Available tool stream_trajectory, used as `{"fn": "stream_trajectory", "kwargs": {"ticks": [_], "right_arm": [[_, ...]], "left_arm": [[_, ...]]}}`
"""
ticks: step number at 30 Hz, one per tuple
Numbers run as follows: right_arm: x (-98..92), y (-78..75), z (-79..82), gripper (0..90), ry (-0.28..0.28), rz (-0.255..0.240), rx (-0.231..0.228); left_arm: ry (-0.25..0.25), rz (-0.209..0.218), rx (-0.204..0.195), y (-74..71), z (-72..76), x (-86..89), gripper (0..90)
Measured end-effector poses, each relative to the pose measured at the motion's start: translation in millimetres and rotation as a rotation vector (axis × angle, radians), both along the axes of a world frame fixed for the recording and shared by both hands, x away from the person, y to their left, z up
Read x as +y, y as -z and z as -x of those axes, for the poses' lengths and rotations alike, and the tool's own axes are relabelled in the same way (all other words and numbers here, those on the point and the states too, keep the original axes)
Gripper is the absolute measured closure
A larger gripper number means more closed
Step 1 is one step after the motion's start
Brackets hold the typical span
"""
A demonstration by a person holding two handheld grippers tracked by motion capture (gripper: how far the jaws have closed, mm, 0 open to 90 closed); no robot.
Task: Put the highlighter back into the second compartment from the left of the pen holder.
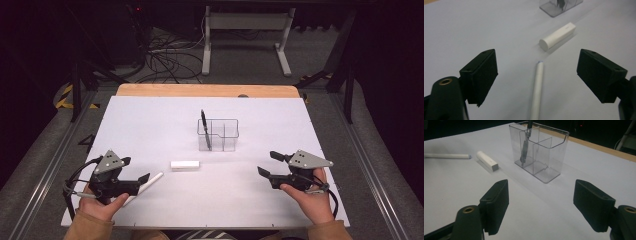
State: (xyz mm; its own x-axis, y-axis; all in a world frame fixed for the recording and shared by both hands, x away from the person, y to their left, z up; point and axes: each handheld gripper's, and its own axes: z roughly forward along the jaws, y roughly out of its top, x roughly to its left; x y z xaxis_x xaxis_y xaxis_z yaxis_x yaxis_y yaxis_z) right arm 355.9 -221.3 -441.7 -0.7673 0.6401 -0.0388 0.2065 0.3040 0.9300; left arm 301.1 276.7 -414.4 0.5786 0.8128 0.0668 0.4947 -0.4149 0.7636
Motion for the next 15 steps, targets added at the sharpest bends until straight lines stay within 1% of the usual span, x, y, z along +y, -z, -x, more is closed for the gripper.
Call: {"fn": "stream_trajectory", "kwargs": {"ticks": [1, 3, 5, 6, 11, 13, 15], "right_arm": [[0.0, 0.0, 0.0, 29.1, 0.001, 0.001, 0.0], [-0.2, 0.0, -0.1, 29.1, 0.002, 0.003, -0.001], [-0.6, -0.3, -0.4, 29.1, 0.003, 0.0, -0.001], [-0.7, -0.3, -0.4, 29.1, 0.003, -0.002, -0.002], [0.0, 0.0, -0.3, 29.1, 0.001, 0.003, -0.001], [-0.1, 0.0, -0.1, 29.1, 0.0, 0.001, -0.001], [-0.5, -0.2, -0.1, 29.1, 0.002, 0.002, -0.003]], "left_arm": [[0.001, -0.016, 0.012, 0.5, -1.7, -1.4, 18.9], [0.012, -0.026, 0.052, 2.1, -5.7, -4.3, 20.0], [0.025, -0.044, 0.113, 3.9, -10.3, -7.7, 22.5], [0.028, -0.058, 0.134, 4.6, -12.8, -9.3, 23.6], [0.024, -0.056, 0.247, 8.1, -24.0, -14.5, 26.9], [0.02, -0.061, 0.275, 8.7, -27.2, -15.3, 28.6], [0.004, -0.075, 0.292, 9.3, -29.5, -16.4, 29.5]]}}
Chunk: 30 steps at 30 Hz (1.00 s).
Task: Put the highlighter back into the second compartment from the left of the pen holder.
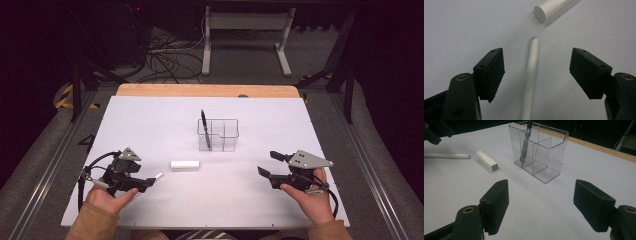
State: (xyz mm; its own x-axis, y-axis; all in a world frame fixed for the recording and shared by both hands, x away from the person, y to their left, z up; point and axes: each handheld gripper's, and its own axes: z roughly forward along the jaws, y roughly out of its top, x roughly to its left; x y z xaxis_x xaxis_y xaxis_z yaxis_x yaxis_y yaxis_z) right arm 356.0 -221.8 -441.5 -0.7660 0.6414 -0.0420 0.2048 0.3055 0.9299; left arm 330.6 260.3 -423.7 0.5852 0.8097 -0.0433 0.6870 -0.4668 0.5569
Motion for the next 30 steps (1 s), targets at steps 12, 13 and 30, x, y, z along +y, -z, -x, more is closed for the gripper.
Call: {"fn": "stream_trajectory", "kwargs": {"ticks": [12, 13, 30], "right_arm": [[0.1, 0.7, 0.1, 29.0, 0.001, 0.004, 0.001], [0.0, 0.6, 0.1, 29.0, 0.002, 0.005, 0.002], [0.1, 1.6, 0.0, 29.0, 0.001, 0.001, 0.004]], "left_arm": [[0.014, -0.136, 0.061, 3.6, -5.7, -13.1, 34.8], [0.02, -0.14, 0.067, 4.2, -6.1, -13.9, 35.1], [0.027, -0.176, 0.129, 11.4, -9.9, -16.9, 48.0]]}}
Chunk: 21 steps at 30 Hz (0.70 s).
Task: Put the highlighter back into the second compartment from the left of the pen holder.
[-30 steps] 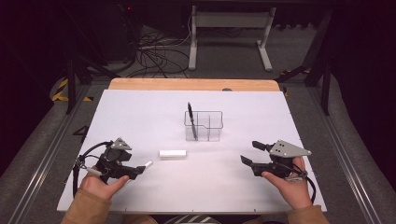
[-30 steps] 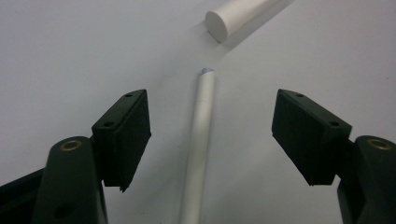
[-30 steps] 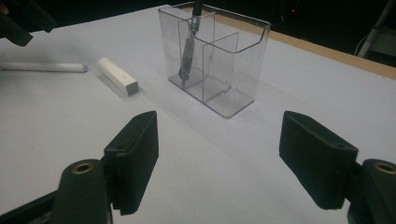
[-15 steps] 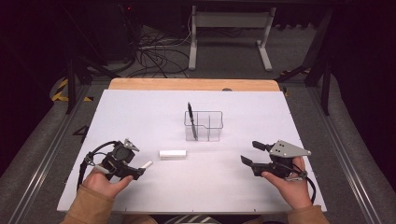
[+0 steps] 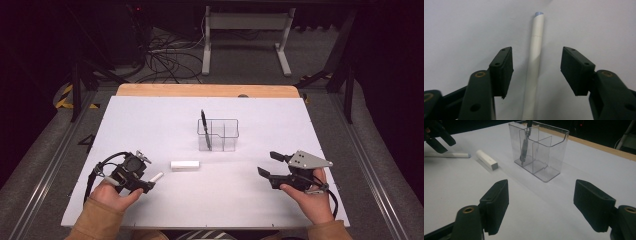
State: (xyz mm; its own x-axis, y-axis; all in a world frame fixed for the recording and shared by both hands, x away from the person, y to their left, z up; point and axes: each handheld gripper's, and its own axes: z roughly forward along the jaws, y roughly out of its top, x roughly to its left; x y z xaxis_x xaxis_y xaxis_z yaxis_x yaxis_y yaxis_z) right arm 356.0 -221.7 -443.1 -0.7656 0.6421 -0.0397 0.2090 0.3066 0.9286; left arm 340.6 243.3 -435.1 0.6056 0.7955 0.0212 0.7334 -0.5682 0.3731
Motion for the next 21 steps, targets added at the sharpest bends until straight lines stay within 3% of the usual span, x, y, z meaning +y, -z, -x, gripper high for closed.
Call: {"fn": "stream_trajectory", "kwargs": {"ticks": [7, 13, 21], "right_arm": [[0.2, 0.5, -0.1, 29.3, -0.006, 0.0, 0.003], [0.3, 0.7, -0.2, 29.4, -0.007, -0.002, 0.005], [0.8, 1.3, -0.3, 29.5, -0.01, -0.001, 0.008]], "left_arm": [[0.031, -0.03, 0.001, 4.4, -0.3, -3.6, 60.1], [0.037, -0.045, 0.025, 9.1, -2.4, -4.8, 68.1], [0.03, -0.069, 0.042, 14.1, -5.0, -5.6, 73.0]]}}
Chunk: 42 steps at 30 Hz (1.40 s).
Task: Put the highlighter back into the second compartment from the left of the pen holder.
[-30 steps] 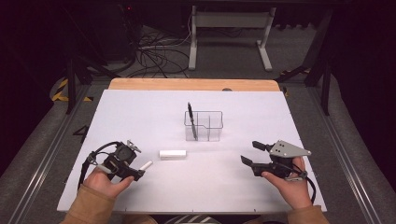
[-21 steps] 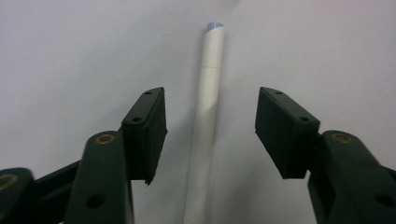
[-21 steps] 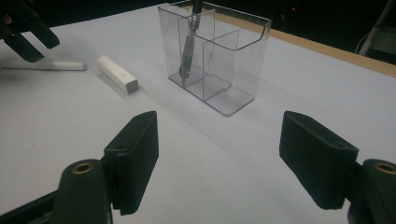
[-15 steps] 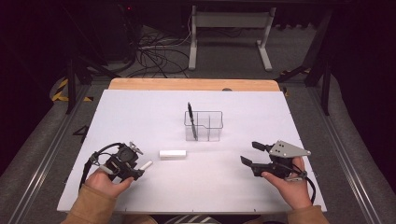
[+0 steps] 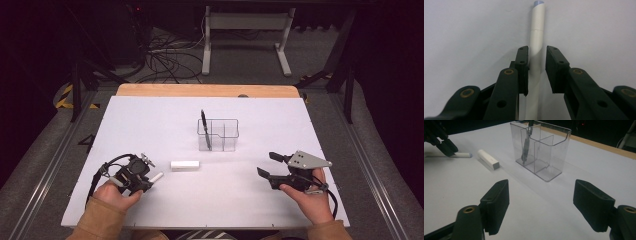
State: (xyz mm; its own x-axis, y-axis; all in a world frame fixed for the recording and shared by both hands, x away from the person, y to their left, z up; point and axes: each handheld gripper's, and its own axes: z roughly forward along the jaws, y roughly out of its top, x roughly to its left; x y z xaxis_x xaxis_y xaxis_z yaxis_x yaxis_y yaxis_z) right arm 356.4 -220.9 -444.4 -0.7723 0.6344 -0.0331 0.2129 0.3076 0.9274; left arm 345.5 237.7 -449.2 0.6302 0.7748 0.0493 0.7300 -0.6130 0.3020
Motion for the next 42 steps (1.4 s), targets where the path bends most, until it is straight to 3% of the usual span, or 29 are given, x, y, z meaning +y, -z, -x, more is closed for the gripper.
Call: {"fn": "stream_trajectory", "kwargs": {"ticks": [4, 19, 24, 33, 36, 42], "right_arm": [[0.1, -0.2, 0.2, 29.5, -0.003, -0.004, -0.001], [-0.9, -0.6, 0.4, 29.6, 0.001, -0.003, -0.002], [-1.1, -1.0, 0.7, 30.7, 0.004, -0.009, -0.004], [-2.0, -1.7, 1.2, 31.1, 0.004, -0.008, -0.006], [-2.0, -1.4, 1.0, 30.8, 0.007, -0.01, -0.003], [-1.4, -0.5, 0.8, 30.4, 0.011, -0.004, -0.006]], "left_arm": [[0.006, -0.031, 0.003, 4.0, -2.2, -1.1, 75.8], [0.017, -0.015, 0.021, 2.7, -1.5, -0.5, 78.4], [0.012, 0.021, -0.003, -4.5, 1.1, 2.1, 78.4], [0.03, 0.029, -0.028, -12.3, 5.0, 0.8, 78.4], [0.036, 0.058, -0.07, -18.0, 7.5, 1.0, 78.4], [0.062, 0.122, -0.193, -32.9, 14.6, 3.0, 78.4]]}}
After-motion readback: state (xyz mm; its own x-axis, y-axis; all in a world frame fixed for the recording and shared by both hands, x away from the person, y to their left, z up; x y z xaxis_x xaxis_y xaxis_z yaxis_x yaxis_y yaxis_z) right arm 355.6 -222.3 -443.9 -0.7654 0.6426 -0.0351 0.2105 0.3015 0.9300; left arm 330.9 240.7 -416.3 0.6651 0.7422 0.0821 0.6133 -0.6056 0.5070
